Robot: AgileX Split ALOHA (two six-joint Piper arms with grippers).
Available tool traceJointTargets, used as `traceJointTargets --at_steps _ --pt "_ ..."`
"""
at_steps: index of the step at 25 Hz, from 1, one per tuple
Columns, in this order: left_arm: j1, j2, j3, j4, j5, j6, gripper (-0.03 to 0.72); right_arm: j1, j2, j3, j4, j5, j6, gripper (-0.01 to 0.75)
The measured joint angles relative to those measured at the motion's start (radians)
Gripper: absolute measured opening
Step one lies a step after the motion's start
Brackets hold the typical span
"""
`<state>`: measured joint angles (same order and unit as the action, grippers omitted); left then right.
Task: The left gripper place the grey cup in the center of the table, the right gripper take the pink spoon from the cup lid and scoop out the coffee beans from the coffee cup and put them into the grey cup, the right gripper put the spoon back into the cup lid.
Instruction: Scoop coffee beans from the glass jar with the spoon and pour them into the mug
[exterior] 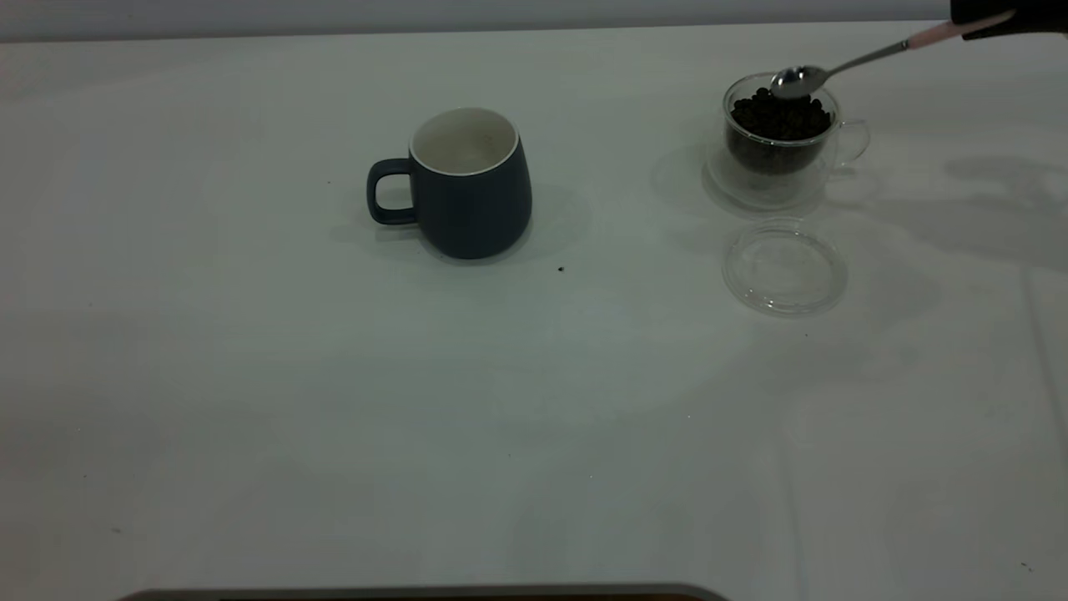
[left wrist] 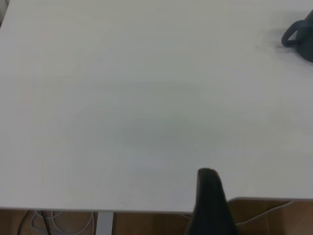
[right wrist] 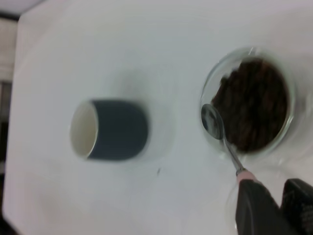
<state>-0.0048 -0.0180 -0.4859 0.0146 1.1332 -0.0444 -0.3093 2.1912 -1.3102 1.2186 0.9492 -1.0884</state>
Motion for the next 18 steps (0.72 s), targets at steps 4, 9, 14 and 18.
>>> traceJointTargets --at_steps 4,9,14,18 --pt "0.0 0.0 0.0 0.0 0.0 0.0 0.586 0.016 0.0 0.0 0.041 -0.078 -0.074 0.113" --pt "0.0 0.0 0.0 0.0 0.0 0.0 0.586 0.06 0.007 0.0 0.046 -0.142 -0.168 0.113" --pt "0.0 0.0 0.0 0.0 0.0 0.001 0.586 0.091 0.05 0.0 0.051 -0.194 -0.197 0.113" --pt "0.0 0.0 0.0 0.0 0.0 0.002 0.586 0.091 0.074 0.0 0.059 -0.195 -0.199 0.113"
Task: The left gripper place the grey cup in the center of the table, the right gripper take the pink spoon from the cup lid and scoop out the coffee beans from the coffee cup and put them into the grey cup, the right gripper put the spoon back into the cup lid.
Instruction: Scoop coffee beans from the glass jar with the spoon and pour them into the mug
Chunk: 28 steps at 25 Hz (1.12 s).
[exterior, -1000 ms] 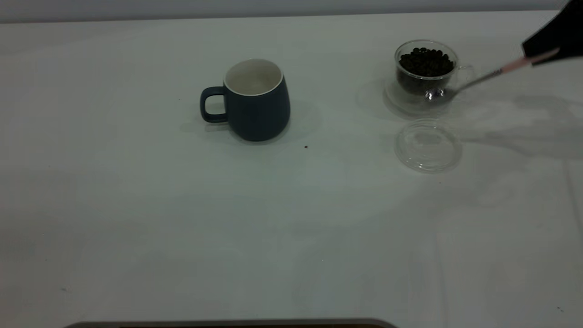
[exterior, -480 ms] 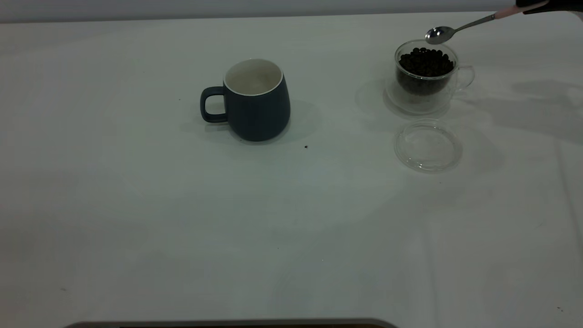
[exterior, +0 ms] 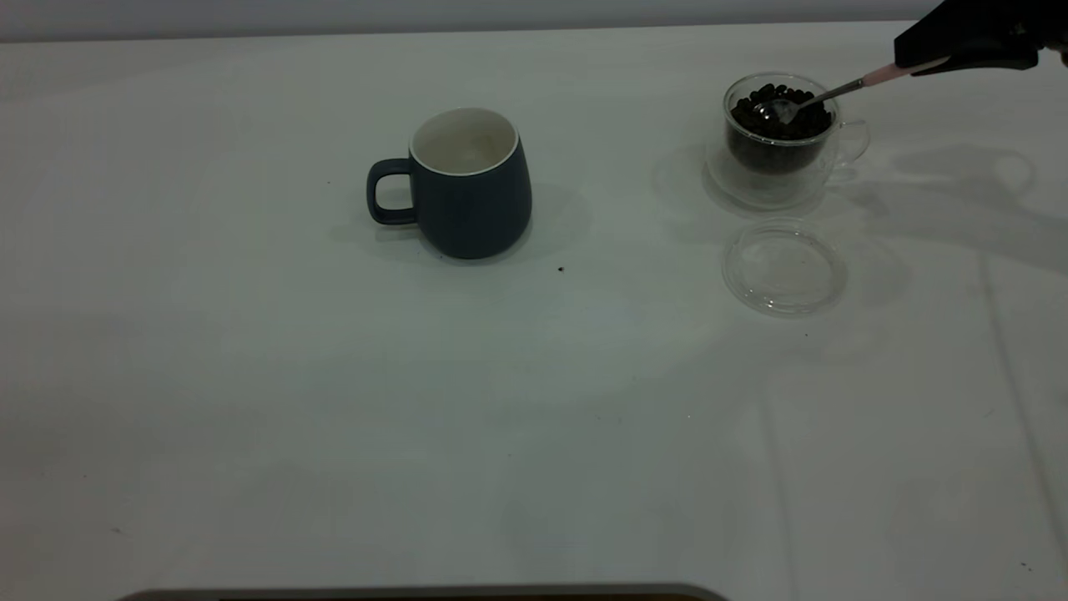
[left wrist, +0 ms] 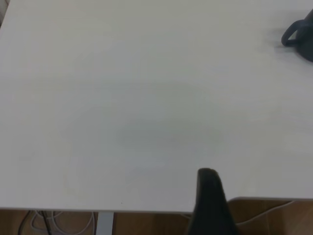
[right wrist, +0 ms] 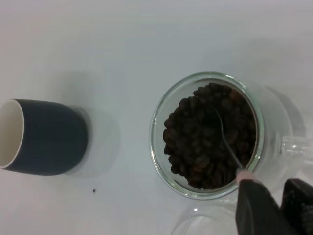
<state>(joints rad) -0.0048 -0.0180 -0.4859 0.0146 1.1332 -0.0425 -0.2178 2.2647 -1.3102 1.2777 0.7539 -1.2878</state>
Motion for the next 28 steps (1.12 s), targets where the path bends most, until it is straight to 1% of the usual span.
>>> traceJointTargets --at_steps 8,13,23,28 --pt "0.0 0.0 0.0 0.0 0.001 0.0 0.586 -0.004 0.029 0.0 0.011 0.036 0.056 0.113" --pt "0.0 0.0 0.0 0.0 0.001 0.0 0.586 -0.027 0.048 0.0 0.019 0.076 0.098 0.113" --pt "0.0 0.0 0.0 0.0 0.001 -0.001 0.586 -0.111 0.118 0.0 0.13 0.221 0.133 0.112" --pt "0.0 0.0 0.0 0.0 0.001 -0.001 0.586 -0.122 0.142 0.0 0.171 0.278 0.14 0.112"
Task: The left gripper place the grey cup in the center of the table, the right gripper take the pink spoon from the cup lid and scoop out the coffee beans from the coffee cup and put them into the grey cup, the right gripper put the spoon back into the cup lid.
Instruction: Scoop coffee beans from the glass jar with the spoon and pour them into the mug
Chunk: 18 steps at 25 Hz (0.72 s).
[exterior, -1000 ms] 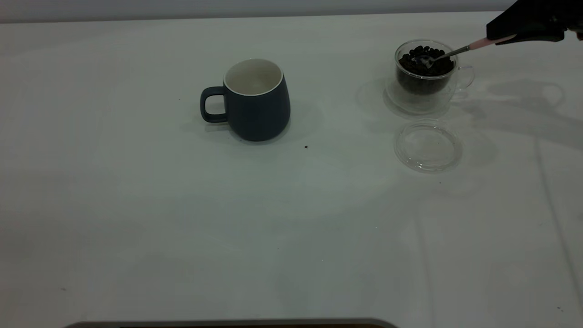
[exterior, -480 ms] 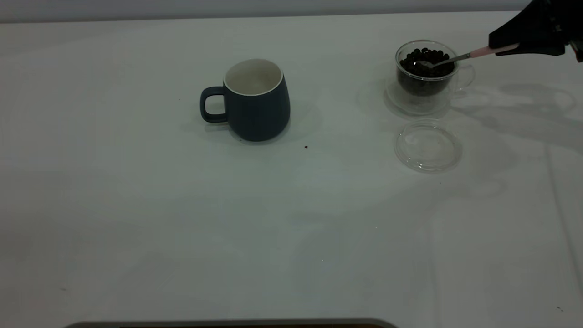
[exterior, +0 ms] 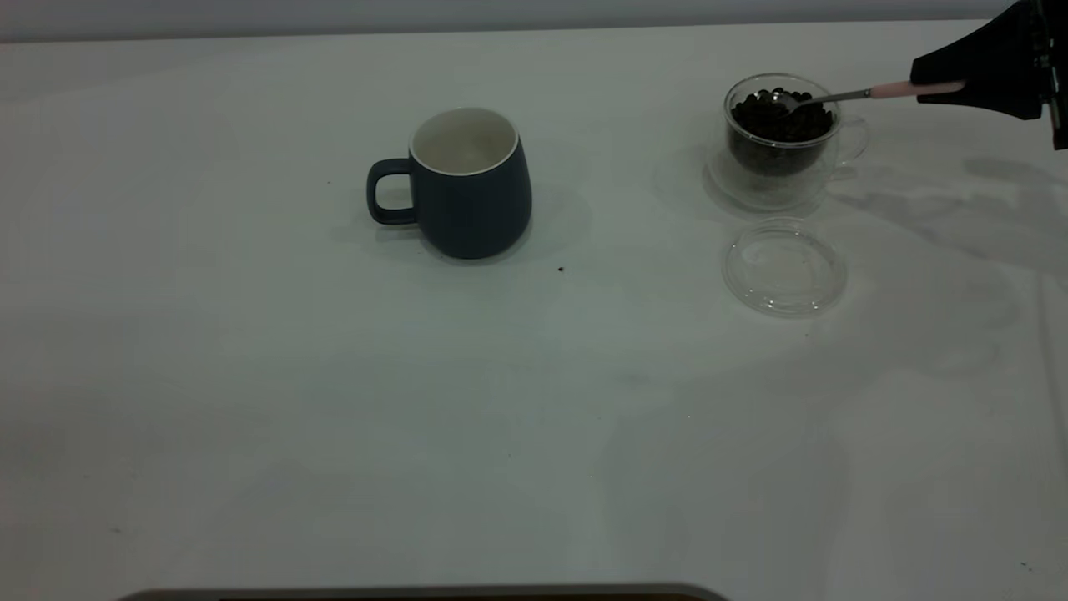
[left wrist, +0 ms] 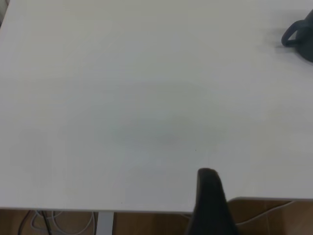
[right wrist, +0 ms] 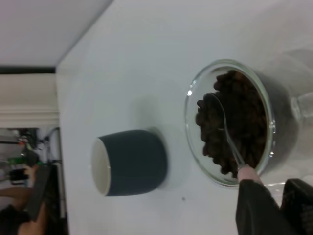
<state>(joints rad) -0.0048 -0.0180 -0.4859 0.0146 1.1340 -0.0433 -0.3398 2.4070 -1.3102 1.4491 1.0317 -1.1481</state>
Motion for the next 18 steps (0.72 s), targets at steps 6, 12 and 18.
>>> traceJointTargets --at_steps 6,12,18 --pt "0.0 0.0 0.0 0.0 0.0 -0.001 0.586 -0.012 0.003 0.0 0.011 0.041 0.014 0.112" --pt "0.0 0.0 0.0 0.0 0.0 -0.001 0.586 -0.033 0.003 0.0 0.014 0.087 0.018 0.112" --pt "0.0 0.0 0.0 0.0 0.0 -0.001 0.586 -0.04 0.003 0.0 0.027 0.107 0.026 0.112"
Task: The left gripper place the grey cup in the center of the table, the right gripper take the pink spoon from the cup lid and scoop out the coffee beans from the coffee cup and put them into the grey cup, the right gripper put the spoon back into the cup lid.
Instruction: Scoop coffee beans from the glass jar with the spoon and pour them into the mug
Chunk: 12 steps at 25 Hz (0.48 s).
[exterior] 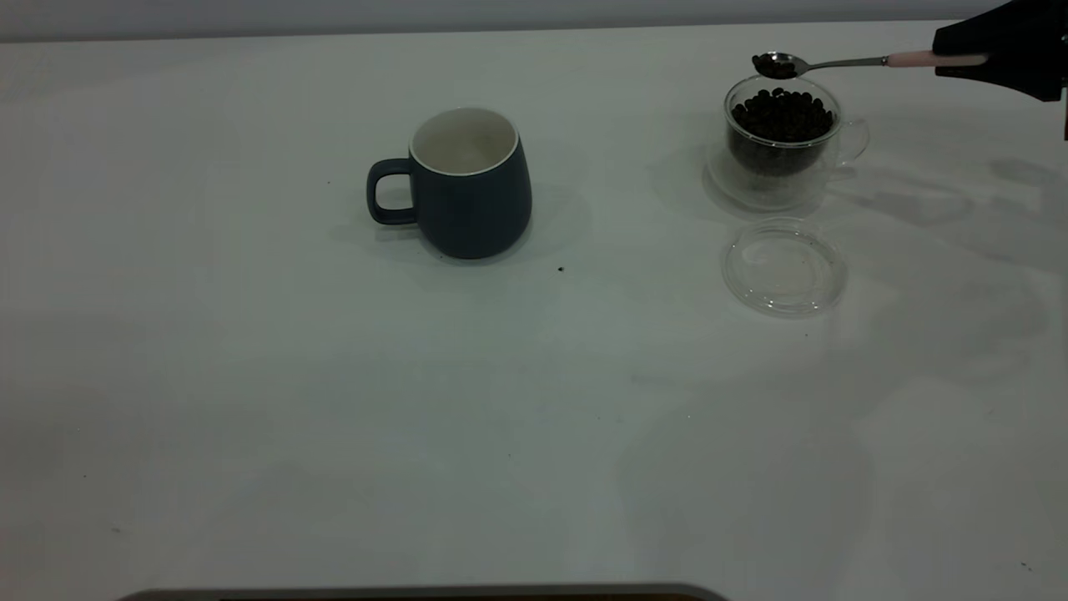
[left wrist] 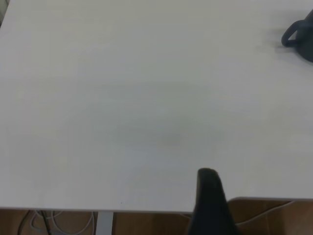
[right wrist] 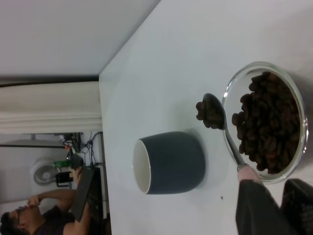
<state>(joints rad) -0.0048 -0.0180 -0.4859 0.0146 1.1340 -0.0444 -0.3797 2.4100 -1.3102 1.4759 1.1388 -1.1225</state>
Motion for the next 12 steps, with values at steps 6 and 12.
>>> traceJointTargets --at_steps 6,12 --pt "0.0 0.0 0.0 0.0 0.0 0.0 0.586 0.024 0.0 0.0 0.014 0.0 0.025 0.112" --pt "0.0 0.0 0.0 0.0 0.0 0.0 0.586 0.137 0.0 0.0 0.072 0.0 0.036 0.112"
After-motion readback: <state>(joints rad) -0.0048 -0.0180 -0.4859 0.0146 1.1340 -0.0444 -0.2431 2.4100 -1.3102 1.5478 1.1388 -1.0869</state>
